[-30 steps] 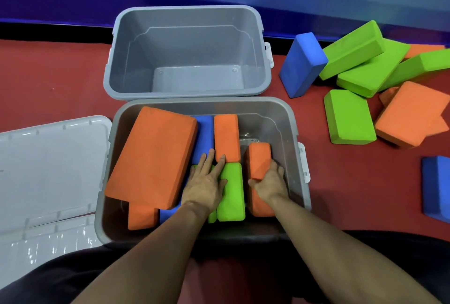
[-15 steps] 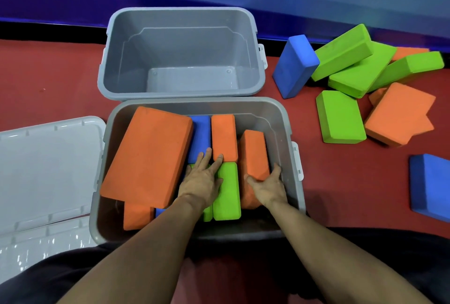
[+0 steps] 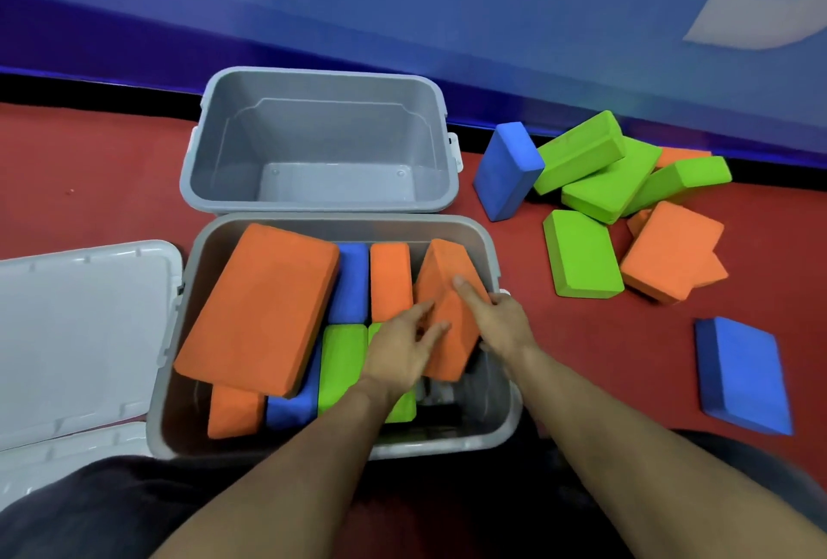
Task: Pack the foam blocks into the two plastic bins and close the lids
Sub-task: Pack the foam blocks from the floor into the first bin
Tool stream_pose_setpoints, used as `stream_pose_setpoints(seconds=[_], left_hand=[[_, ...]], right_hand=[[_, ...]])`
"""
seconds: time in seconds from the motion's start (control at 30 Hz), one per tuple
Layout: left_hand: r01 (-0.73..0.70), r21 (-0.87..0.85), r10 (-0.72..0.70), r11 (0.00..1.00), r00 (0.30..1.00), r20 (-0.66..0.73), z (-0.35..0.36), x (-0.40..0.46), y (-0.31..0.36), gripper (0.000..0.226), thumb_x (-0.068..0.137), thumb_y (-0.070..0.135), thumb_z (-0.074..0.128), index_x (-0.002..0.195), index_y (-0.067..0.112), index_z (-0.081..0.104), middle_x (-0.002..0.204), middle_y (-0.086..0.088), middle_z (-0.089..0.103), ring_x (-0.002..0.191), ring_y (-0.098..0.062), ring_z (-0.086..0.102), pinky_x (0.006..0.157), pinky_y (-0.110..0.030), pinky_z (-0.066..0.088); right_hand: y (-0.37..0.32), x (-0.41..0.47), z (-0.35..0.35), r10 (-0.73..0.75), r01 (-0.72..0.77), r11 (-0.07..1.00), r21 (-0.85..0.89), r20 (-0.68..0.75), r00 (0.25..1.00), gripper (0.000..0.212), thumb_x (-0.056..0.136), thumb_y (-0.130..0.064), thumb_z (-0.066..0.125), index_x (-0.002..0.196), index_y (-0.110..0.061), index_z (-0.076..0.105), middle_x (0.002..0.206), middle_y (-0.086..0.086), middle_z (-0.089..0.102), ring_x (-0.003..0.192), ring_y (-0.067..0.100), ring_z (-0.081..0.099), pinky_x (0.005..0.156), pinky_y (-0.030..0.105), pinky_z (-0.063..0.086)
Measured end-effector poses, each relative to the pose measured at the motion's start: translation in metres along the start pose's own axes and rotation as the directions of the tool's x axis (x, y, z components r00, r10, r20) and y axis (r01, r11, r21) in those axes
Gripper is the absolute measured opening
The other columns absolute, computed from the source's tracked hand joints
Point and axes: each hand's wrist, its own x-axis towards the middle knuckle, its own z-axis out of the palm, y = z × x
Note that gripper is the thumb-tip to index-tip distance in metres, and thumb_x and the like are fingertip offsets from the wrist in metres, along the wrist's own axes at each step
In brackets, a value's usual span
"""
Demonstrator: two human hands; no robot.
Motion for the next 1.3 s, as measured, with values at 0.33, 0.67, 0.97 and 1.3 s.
stream_pose_setpoints(seconds=[0.33,0.67,0.97,1.3], left_hand=[[-0.074,-0.063,0.066,0.995,0.990,-0.127,-0.004,0.014,0.034,0.044,0.096,0.057,0.055,0.121,0.024,0.070,0.112,0.005,0.076,0.105,-0.011,0.069,0.093,-0.036,0.053],[0.121,-0.277,-0.143,0.953,0.988,-0.062,-0.016,0.050,0.035,0.051,0.094,0.019,0.070,0.142,0.012,0.054,0.124,-0.009,0.071,0.109,-0.020,0.069,0.100,-0.034,0.052],[0.303,0.108,-0.276,0.947,0.938,-0.208,-0.025,0.087,-0.002,0.071,0.081,0.061,0.073,0.141,0.029,0.054,0.139,-0.012,0.046,0.133,-0.032,0.038,0.112,-0.036,0.030],[0.326,0.173,-0.246,0.930,0.897,-0.367,-0.012,0.099,-0.021,0.080,0.067,0.059,0.085,0.126,0.018,0.050,0.128,-0.010,0.041,0.123,-0.031,0.040,0.106,-0.039,0.036]], right_hand=[[0.022,-0.006,0.004,-0.053,-0.029,0.924,0.382,0.200,0.978,0.046,0.081,-0.057,0.075,0.122,-0.042,0.060,0.115,-0.003,0.073,0.105,0.021,0.072,0.088,0.058,0.058],[-0.015,0.031,0.018,0.069,-0.086,0.991,0.100,0.158,0.985,0.046,0.089,-0.059,0.066,0.114,-0.021,0.062,0.107,0.002,0.071,0.090,0.023,0.073,0.068,0.050,0.064],[-0.013,0.072,0.051,0.068,-0.071,0.997,0.009,0.182,0.981,0.045,0.089,-0.062,0.064,0.106,-0.020,0.064,0.104,0.008,0.073,0.087,0.030,0.073,0.062,0.056,0.062],[0.014,0.099,0.070,0.171,-0.182,0.983,0.020,0.253,0.952,0.052,0.091,-0.057,0.064,0.124,-0.017,0.061,0.116,0.012,0.070,0.092,0.032,0.073,0.067,0.056,0.062]])
